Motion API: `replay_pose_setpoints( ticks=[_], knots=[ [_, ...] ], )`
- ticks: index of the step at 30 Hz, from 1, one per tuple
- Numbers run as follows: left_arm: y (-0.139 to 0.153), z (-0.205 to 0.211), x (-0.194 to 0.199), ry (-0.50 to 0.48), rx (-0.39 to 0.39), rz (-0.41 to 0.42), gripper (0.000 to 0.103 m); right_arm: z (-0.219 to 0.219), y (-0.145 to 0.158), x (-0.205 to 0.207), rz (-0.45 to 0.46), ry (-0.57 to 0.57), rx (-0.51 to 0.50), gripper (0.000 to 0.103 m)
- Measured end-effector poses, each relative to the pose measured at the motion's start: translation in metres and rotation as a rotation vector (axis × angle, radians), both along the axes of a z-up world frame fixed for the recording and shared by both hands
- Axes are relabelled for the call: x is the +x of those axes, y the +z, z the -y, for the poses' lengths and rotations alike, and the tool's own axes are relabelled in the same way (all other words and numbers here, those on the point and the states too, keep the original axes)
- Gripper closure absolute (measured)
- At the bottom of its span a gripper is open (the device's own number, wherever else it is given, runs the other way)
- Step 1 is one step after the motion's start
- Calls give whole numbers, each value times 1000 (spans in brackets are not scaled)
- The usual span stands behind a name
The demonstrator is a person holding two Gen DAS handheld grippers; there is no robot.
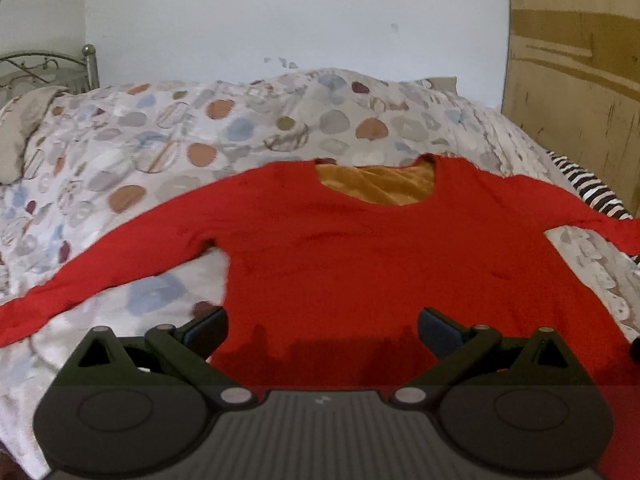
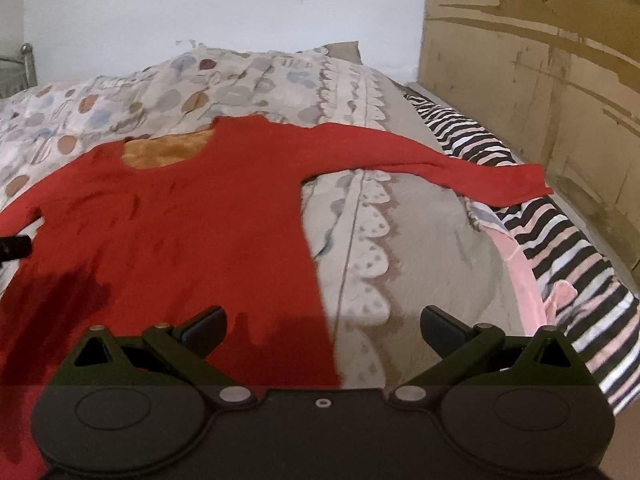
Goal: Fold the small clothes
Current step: 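Move the right tool to the sweater's sleeve cuff and grasp it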
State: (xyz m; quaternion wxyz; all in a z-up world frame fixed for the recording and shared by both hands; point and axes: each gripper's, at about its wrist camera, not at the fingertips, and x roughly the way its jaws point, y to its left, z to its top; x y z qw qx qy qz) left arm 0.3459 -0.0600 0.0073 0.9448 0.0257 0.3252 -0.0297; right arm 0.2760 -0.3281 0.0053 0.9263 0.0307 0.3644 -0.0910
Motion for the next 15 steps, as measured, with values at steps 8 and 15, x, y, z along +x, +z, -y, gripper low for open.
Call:
replay_pose_setpoints(
  ticks=[8, 15],
  knots=[
    [-35, 22, 27, -3, 29, 4, 0, 90, -3, 27, 256, -110, 65, 0],
    [-51, 19, 40, 15, -17, -49, 0, 162, -10, 58, 367, -240, 3, 0]
  ],
)
